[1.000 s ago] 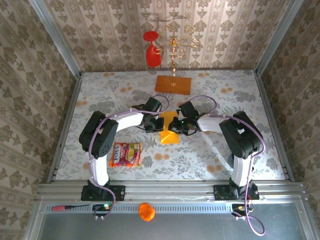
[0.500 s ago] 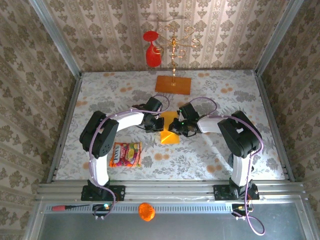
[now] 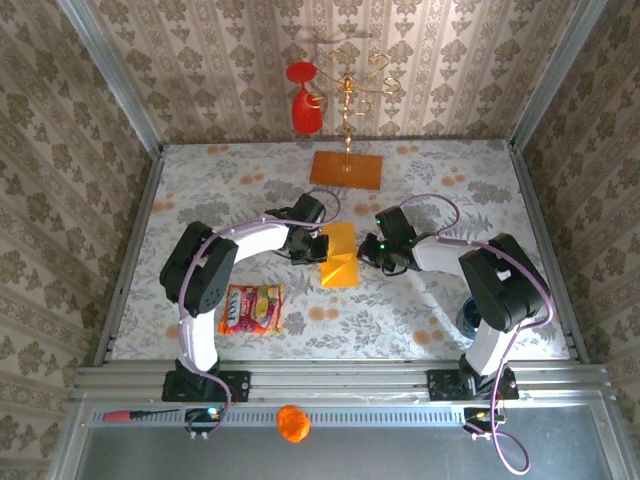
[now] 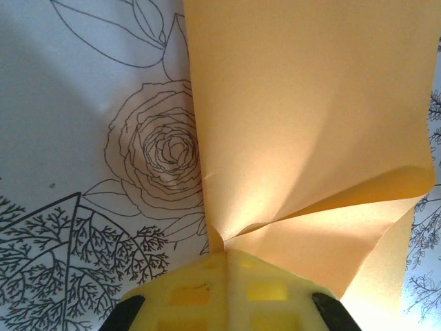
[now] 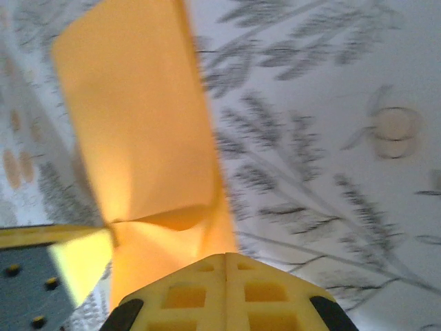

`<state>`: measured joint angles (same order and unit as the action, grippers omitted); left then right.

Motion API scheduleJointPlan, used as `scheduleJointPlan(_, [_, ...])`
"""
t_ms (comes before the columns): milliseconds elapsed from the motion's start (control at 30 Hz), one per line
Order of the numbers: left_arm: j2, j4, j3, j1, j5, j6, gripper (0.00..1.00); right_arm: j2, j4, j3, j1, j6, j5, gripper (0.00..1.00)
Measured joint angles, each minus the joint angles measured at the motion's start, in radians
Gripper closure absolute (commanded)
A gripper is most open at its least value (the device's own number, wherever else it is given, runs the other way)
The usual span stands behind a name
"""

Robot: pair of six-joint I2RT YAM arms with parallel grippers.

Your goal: Fold a paper plane with a square sheet of paper (pick it up from the middle)

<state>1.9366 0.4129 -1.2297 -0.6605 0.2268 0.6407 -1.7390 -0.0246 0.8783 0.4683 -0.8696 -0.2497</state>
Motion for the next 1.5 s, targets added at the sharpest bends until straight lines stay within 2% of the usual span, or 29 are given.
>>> scheduleJointPlan(167, [0.001,0.002,-0.002,0.0,0.0,-0.006,1.0,-0.011,-0.006,0.062,0.049,0.003,-0.003,1.0])
scheduleJointPlan(467, [0.002,0.003,-0.003,0.0,0.0,-0.01,1.0,-0.127,-0.015,0.094,0.042,-0.01,-0.028,1.0])
scheduleJointPlan(700, [0.009,0.005,-0.01,0.0,0.0,-0.01,1.0,-0.118,0.006,0.09,0.014,-0.05,0.012,1.0])
scheduleJointPlan(967, [0.014,0.015,-0.02,0.001,0.002,-0.021,1.0,-0.023,-0.001,0.014,-0.034,-0.069,0.084,1.0])
scheduleJointPlan(1333, [0.03,0.02,-0.042,0.014,0.014,-0.068,1.0,-0.064,-0.103,0.035,0.036,-0.046,-0.103,1.0])
scheduleJointPlan(1500, [0.032,0.021,-0.045,0.015,0.02,-0.074,1.0,-0.107,-0.108,0.036,0.035,-0.051,-0.133,1.0])
